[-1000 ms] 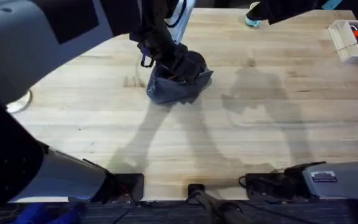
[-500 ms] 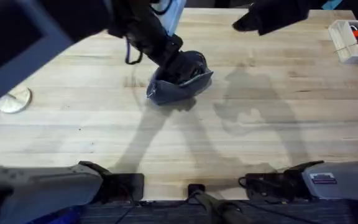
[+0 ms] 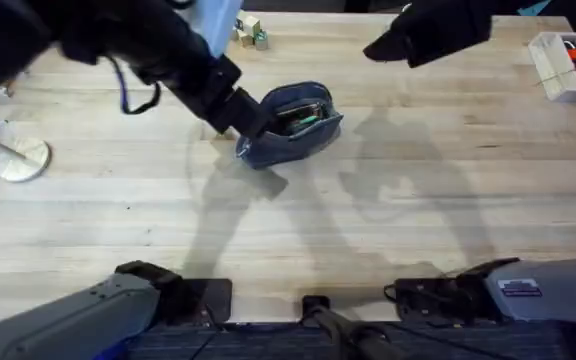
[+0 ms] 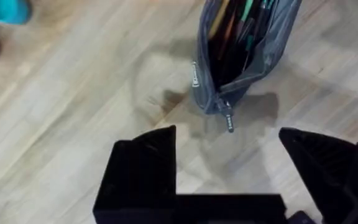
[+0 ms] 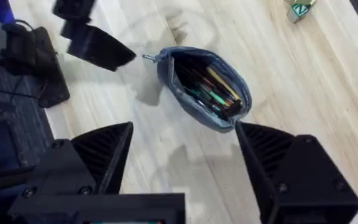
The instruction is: Unzip the bag, pick up the pens from the table one at a time and place them inside, then zip the bag closed.
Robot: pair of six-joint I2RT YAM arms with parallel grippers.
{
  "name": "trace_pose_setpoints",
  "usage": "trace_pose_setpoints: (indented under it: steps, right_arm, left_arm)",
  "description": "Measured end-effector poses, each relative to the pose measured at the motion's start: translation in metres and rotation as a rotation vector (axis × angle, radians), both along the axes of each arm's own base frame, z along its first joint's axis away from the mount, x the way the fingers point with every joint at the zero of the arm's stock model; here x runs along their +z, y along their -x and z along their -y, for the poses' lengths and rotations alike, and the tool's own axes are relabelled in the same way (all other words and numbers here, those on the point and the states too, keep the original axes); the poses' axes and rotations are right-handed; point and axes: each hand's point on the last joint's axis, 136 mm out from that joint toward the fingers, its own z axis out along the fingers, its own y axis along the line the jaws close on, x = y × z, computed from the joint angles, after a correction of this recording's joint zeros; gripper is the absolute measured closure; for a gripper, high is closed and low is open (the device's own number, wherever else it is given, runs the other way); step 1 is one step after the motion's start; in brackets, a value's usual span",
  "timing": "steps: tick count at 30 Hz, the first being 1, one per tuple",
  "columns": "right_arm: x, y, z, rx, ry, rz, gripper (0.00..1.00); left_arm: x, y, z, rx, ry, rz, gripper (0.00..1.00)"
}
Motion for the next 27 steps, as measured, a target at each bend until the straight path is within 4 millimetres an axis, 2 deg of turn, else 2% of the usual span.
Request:
trace_pose_setpoints:
  steps: [4, 9, 15, 21, 27]
  right_arm:
    - [0.002, -0.003, -0.001, 0.0, -0.005, 0.017, 0.005]
    - [0.003, -0.005, -0.001, 0.0, -0.008, 0.026, 0.005]
    - [0.003, -0.005, -0.002, 0.0, -0.008, 0.027, 0.004]
    - [0.003, -0.005, -0.002, 0.0, -0.008, 0.026, 0.004]
    - [0.003, -0.005, -0.001, -0.023, -0.015, 0.004, 0.004]
  left_arm:
    - [0.017, 0.005, -0.01, -0.004, 0.003, 0.064, 0.006]
    - [0.022, 0.015, -0.024, -0.027, -0.025, 0.094, 0.006]
    - [0.005, 0.036, -0.04, -0.09, -0.053, 0.115, 0.006]
    - [-0.005, 0.059, -0.041, -0.237, -0.021, 0.225, 0.006]
    - [-0.022, 0.07, -0.043, -0.321, 0.02, 0.29, 0.006]
